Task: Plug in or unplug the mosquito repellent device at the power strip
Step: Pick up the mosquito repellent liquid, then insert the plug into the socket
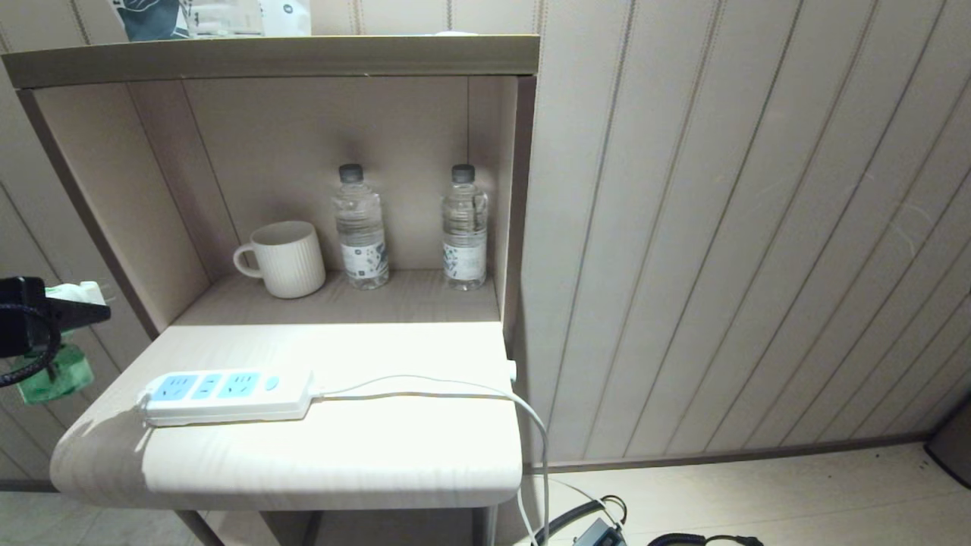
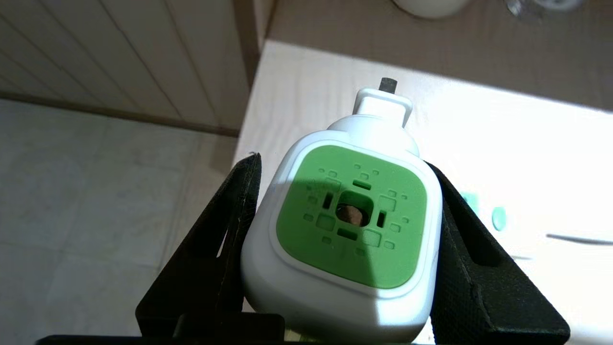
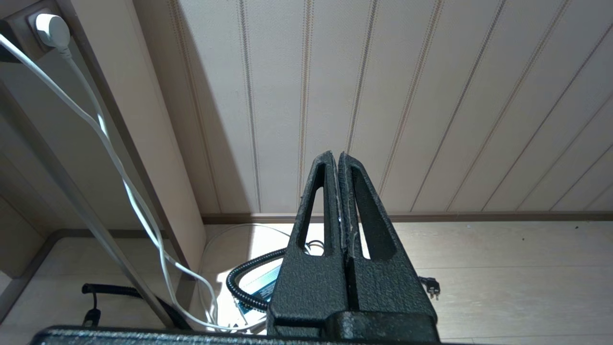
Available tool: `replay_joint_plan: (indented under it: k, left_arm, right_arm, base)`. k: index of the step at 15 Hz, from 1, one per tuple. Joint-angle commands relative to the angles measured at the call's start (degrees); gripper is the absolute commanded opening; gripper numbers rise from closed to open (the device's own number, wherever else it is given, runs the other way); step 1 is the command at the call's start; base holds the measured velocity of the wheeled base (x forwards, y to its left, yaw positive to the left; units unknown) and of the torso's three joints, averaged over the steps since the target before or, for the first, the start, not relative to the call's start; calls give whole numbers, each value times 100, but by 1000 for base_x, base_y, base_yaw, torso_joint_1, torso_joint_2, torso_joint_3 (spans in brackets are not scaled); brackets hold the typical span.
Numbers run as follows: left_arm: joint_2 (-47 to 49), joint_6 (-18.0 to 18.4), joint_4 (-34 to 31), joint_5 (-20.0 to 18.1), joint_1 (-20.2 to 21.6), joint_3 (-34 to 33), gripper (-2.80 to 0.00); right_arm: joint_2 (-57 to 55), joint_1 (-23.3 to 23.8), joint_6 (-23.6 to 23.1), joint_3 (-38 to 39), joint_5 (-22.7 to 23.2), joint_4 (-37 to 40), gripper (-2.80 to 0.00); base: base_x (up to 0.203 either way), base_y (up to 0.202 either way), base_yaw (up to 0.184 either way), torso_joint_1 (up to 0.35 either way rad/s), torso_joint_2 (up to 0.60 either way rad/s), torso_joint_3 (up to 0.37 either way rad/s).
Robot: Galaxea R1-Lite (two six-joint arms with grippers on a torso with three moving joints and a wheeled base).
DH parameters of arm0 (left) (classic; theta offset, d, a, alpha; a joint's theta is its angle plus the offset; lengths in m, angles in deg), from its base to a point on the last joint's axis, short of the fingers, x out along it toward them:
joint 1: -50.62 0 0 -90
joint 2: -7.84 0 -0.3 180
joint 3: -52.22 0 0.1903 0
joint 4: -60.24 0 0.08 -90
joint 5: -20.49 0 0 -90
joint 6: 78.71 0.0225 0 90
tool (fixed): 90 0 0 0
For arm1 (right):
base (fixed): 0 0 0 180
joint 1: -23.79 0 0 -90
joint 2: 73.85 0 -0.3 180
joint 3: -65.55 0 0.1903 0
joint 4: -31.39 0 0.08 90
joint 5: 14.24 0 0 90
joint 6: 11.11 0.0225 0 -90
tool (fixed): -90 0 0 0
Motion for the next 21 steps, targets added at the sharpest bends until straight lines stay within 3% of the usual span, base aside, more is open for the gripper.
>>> replay_joint_plan:
  k: [1, 3, 6, 12, 17, 21]
  left_arm:
    - [4, -8, -132, -25, -97, 108, -280]
    - [32, -5, -355, -6, -195, 203, -280]
    - [231, -10, -1159, -48, -219, 891, -280]
    - [1560, 100, -4147, -47, -234, 2970, -280]
    - [2487, 230, -5738, -218, -242, 4600, -280]
    - [2830, 748, -6660, -300, -295, 4936, -280]
  right_arm:
    - [0, -2, -2, -1, -1, 2, -280]
    - [0, -2, -2, -1, -1, 2, -280]
    - [0, -2, -2, -1, -1, 2, -280]
    - [0, -2, -2, -1, -1, 2, -280]
    - [0, -2, -2, -1, -1, 2, -280]
    - [0, -2, -2, -1, -1, 2, -280]
  base:
    - [0, 0, 0, 0, 0, 0]
    - [0, 0, 0, 0, 0, 0]
    - [0, 0, 0, 0, 0, 0]
    - [0, 0, 0, 0, 0, 0]
    - [0, 0, 0, 0, 0, 0]
    - [0, 0, 0, 0, 0, 0]
